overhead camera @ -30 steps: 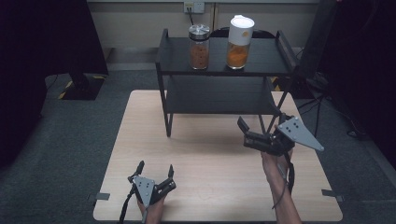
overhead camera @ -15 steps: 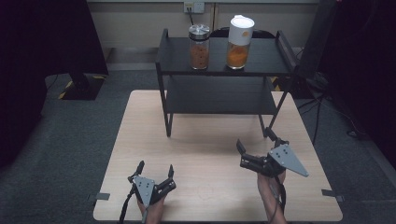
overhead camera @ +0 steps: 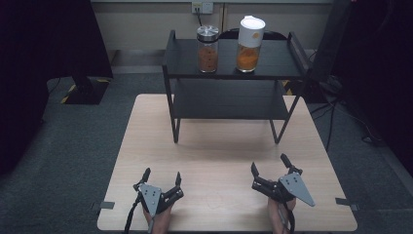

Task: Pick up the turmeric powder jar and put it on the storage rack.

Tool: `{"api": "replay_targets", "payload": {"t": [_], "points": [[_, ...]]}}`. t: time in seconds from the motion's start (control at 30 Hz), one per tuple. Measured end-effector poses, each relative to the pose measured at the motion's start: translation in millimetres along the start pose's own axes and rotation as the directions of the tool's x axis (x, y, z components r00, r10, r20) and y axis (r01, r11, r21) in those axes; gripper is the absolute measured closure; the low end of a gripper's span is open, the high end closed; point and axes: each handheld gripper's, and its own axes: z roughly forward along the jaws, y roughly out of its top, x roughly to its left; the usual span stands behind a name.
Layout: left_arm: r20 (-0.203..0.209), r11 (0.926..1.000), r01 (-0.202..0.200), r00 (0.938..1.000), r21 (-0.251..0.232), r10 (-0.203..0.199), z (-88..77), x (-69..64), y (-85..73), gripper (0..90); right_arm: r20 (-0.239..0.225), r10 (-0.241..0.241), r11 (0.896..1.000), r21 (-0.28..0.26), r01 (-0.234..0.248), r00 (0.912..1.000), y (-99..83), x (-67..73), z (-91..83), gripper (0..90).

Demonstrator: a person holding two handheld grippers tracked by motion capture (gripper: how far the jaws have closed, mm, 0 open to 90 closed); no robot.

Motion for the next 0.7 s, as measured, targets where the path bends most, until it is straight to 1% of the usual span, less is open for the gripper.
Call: {"api": "replay_targets", "payload": {"t": [0.03,0.1,0.3,0.53,0.7], "points": [[0.001,1.0,0.0,1.0,0.0,0.0,0.0,0.1,0.0,0.2,0.004,-0.004,1.0,0.001,0.004,1.0,-3.1,-0.2,-1.1,0.0],[0.0,1.0,0.0,1.0,0.0,0.0,0.0,0.0,0.0,0.3,0.028,-0.009,1.0,0.008,0.009,0.9996,-10.2,1.3,-3.8,0.0],[-0.001,1.0,0.0,1.0,0.0,0.0,0.0,-0.2,0.0,0.3,0.054,-0.002,1.0,0.017,0.001,0.9985,-23.4,0.5,-8.5,0.0],[-0.002,1.0,0.0,1.0,0.0,0.0,0.0,-0.4,0.0,0.3,0.069,-0.014,1.0,0.029,0.012,0.9975,-29.8,2.1,-10.6,0.0],[-0.003,1.0,0.0,1.0,0.0,0.0,0.0,-0.5,0.0,0.3,0.085,-0.014,0.999,0.042,0.011,0.9963,-32.0,3.2,-11.4,0.0]]}}
